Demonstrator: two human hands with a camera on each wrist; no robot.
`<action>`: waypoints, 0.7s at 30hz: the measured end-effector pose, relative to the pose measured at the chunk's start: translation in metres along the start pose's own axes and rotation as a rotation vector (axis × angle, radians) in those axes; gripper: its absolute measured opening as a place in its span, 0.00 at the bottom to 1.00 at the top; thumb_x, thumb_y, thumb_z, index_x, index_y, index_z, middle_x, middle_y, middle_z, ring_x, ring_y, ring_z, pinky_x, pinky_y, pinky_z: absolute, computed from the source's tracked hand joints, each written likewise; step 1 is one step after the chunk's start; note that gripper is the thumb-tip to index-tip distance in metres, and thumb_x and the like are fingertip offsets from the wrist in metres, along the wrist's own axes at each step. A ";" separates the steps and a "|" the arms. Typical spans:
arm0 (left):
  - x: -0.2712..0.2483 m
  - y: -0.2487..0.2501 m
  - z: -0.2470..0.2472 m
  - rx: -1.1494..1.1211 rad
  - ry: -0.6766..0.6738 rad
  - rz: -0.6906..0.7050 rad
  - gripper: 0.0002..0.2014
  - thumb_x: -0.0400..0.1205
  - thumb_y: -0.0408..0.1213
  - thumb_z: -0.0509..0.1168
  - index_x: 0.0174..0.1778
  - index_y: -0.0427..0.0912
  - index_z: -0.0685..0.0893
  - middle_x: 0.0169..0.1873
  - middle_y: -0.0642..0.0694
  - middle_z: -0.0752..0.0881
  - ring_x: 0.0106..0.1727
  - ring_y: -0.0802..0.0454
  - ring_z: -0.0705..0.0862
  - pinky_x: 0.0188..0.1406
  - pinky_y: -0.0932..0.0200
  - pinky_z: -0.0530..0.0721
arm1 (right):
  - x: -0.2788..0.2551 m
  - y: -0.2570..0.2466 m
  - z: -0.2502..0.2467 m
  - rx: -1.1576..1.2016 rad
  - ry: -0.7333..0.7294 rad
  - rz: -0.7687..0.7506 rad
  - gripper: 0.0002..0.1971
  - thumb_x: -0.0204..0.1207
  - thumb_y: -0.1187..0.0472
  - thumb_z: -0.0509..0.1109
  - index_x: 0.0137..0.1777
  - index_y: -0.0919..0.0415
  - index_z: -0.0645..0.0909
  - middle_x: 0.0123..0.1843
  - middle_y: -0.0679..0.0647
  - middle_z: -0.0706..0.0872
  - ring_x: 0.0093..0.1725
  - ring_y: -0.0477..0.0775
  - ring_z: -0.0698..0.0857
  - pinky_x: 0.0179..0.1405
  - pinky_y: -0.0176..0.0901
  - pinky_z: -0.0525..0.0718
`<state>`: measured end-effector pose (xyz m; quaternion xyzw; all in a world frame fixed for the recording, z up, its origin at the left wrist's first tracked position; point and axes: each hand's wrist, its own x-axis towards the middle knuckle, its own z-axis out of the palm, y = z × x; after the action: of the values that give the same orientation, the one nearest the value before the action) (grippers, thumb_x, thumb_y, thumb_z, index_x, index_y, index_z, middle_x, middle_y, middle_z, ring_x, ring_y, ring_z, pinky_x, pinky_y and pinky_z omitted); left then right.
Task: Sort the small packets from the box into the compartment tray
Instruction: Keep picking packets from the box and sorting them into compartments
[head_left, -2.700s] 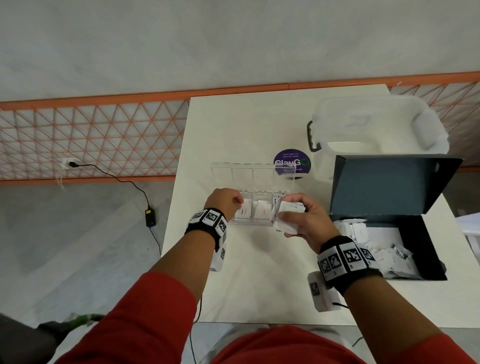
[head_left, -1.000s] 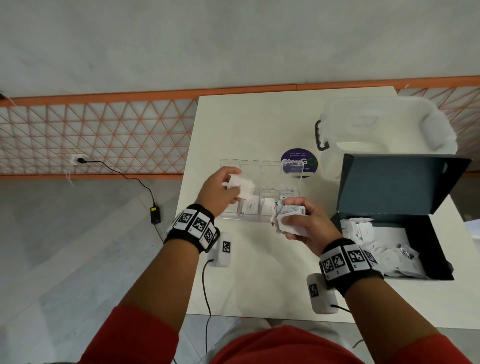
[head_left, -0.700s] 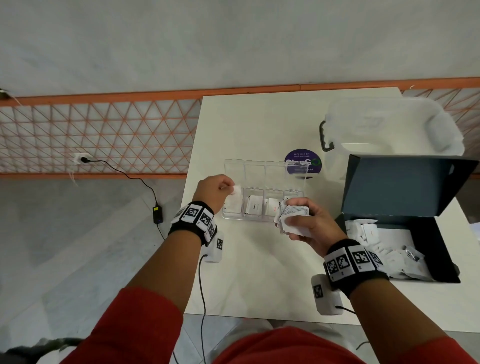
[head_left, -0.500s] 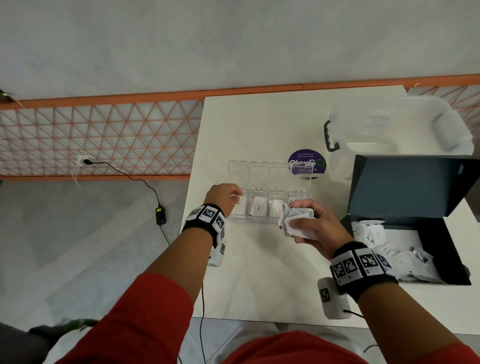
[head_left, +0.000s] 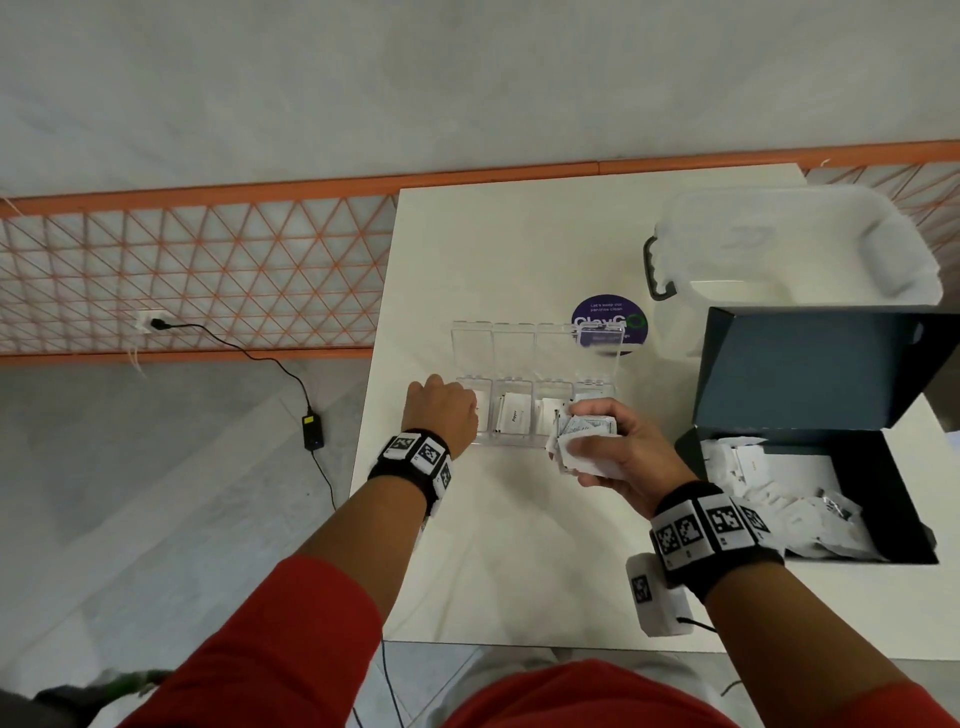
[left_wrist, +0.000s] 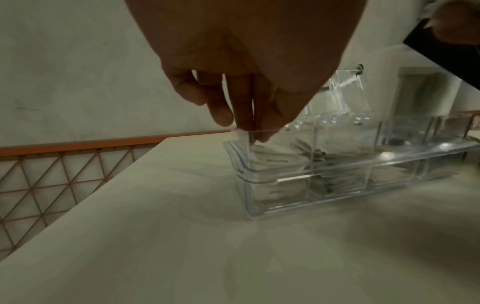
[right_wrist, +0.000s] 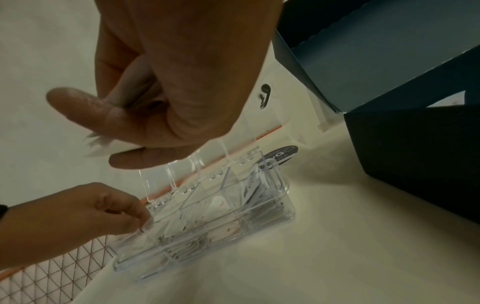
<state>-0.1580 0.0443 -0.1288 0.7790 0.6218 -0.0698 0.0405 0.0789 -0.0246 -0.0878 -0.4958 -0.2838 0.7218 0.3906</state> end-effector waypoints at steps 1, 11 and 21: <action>-0.002 0.001 0.002 -0.007 -0.017 0.000 0.15 0.84 0.40 0.55 0.59 0.51 0.85 0.55 0.51 0.85 0.58 0.46 0.77 0.52 0.51 0.68 | 0.000 0.000 0.002 0.004 -0.002 0.000 0.18 0.70 0.79 0.75 0.53 0.57 0.84 0.44 0.58 0.92 0.38 0.62 0.92 0.26 0.43 0.85; -0.011 0.015 -0.033 -0.661 0.141 0.007 0.06 0.80 0.38 0.64 0.47 0.48 0.86 0.46 0.53 0.85 0.44 0.58 0.82 0.46 0.57 0.79 | 0.001 -0.001 0.000 0.085 -0.003 0.045 0.18 0.75 0.78 0.64 0.52 0.56 0.87 0.47 0.55 0.92 0.41 0.61 0.91 0.31 0.47 0.88; -0.027 0.058 -0.066 -1.107 -0.167 0.129 0.15 0.70 0.39 0.79 0.46 0.58 0.83 0.36 0.55 0.85 0.31 0.64 0.83 0.38 0.65 0.83 | -0.001 -0.008 -0.004 0.057 -0.007 -0.017 0.16 0.73 0.76 0.74 0.46 0.51 0.86 0.43 0.54 0.90 0.38 0.55 0.90 0.31 0.43 0.86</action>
<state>-0.1034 0.0148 -0.0608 0.6698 0.5116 0.2081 0.4964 0.0849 -0.0209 -0.0826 -0.4796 -0.2685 0.7280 0.4098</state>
